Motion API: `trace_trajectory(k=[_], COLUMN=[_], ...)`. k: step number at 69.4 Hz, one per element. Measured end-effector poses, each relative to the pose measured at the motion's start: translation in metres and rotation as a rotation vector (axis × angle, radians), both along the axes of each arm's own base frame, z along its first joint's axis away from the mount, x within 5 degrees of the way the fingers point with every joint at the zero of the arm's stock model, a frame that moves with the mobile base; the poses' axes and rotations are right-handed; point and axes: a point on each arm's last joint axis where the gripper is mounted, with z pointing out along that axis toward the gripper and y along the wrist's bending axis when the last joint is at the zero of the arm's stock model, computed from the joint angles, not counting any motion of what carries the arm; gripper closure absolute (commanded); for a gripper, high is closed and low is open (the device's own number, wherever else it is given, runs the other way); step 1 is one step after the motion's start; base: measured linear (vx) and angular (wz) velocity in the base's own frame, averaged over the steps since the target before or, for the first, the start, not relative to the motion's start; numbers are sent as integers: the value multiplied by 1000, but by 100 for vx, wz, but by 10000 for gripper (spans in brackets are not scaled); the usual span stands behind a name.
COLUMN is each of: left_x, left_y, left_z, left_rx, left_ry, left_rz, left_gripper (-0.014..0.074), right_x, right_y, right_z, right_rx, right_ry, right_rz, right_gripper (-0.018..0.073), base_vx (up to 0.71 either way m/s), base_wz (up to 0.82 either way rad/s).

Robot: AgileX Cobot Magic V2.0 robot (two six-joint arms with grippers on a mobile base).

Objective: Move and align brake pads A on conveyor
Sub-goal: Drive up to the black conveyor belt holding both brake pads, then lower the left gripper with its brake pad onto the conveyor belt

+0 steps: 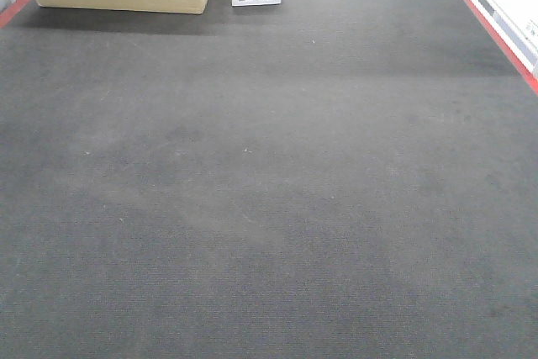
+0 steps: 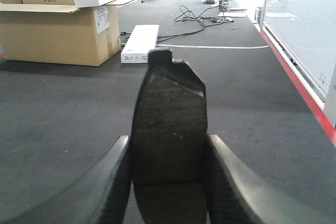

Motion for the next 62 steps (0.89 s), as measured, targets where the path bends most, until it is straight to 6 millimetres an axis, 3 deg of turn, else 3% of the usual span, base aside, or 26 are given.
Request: trace_trajectory(k=[9, 20, 38, 62], left_x=[27, 68, 131, 181], left_y=[-4, -10, -19, -25], left_z=[19, 14, -27, -99], left_rx=[25, 49, 90, 137], left_ry=[82, 237, 478, 759], left_rz=[-5, -11, -15, -21], left_gripper=[592, 591, 582, 552], right_x=[0, 0, 0, 0], right_y=[0, 0, 0, 0], right_z=[0, 0, 0, 0], right_rx=[0, 0, 0, 0], right_ry=[0, 0, 0, 0], right_rz=[0, 0, 0, 0], right_gripper=[561, 561, 561, 561], base_vx=[0, 0, 0, 0], base_wz=[0, 0, 0, 0])
